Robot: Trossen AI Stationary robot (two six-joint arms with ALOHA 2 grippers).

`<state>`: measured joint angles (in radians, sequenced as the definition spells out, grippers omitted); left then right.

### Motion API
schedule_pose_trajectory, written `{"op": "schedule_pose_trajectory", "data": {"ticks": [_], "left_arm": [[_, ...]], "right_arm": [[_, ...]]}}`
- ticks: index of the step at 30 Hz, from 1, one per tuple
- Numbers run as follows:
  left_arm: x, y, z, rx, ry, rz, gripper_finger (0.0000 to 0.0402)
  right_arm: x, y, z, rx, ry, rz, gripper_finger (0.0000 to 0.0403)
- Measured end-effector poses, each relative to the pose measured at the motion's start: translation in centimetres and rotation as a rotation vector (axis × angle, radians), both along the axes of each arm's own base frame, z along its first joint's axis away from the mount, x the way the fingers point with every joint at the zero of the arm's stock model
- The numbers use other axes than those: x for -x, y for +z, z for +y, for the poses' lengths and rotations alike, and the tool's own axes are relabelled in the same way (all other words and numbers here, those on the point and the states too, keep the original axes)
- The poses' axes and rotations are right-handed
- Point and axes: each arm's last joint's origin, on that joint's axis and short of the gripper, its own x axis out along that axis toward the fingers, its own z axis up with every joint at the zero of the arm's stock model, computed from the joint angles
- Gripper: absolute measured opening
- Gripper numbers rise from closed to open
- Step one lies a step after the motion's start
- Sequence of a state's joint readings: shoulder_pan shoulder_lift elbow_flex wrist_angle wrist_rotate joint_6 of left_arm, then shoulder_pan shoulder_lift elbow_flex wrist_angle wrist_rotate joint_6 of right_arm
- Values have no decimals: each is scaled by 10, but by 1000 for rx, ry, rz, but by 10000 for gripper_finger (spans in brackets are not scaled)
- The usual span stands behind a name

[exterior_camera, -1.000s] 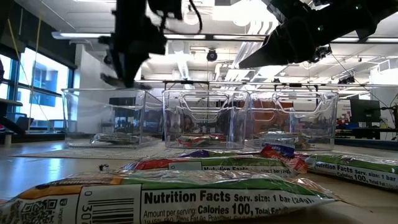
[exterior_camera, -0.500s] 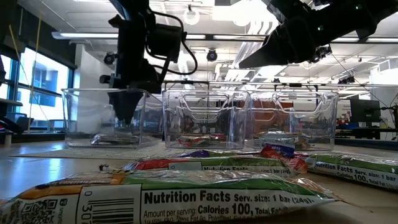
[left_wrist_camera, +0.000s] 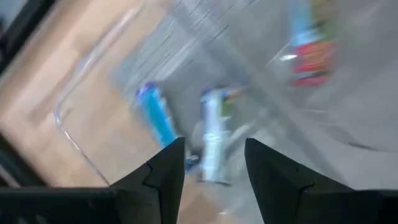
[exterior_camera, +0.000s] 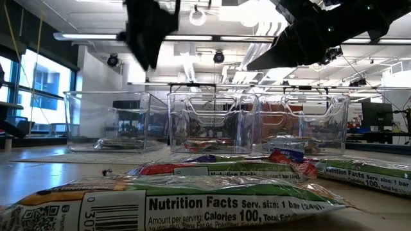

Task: Pick and place Granola Bars by type
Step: Put the blue granola bar into the left transparent bin

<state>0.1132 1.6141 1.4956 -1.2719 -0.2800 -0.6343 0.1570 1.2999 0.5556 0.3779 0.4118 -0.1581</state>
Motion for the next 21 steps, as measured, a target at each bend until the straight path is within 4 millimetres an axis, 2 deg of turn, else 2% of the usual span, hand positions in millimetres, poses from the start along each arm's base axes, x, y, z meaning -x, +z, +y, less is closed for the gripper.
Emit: {"op": "schedule_pose_trajectory", "data": {"ticks": [3,7,11,14,19,21], "left_arm": [[-4,28,-30,-14,-132,-83,160],[-9,33,-81,-55,-378,-136,160],[-20,7,-135,-126,-546,-171,160],[-28,-19,-167,-108,-537,-170,160],[-46,-70,-196,-5,-457,-108,160],[-56,-80,-200,-10,-477,-139,162]], "right_arm": [[0,0,0,0,0,0,140],[0,0,0,0,0,0,140],[0,0,0,0,0,0,140],[0,0,0,0,0,0,140],[0,0,0,0,0,1,140],[0,0,0,0,0,0,140]]}}
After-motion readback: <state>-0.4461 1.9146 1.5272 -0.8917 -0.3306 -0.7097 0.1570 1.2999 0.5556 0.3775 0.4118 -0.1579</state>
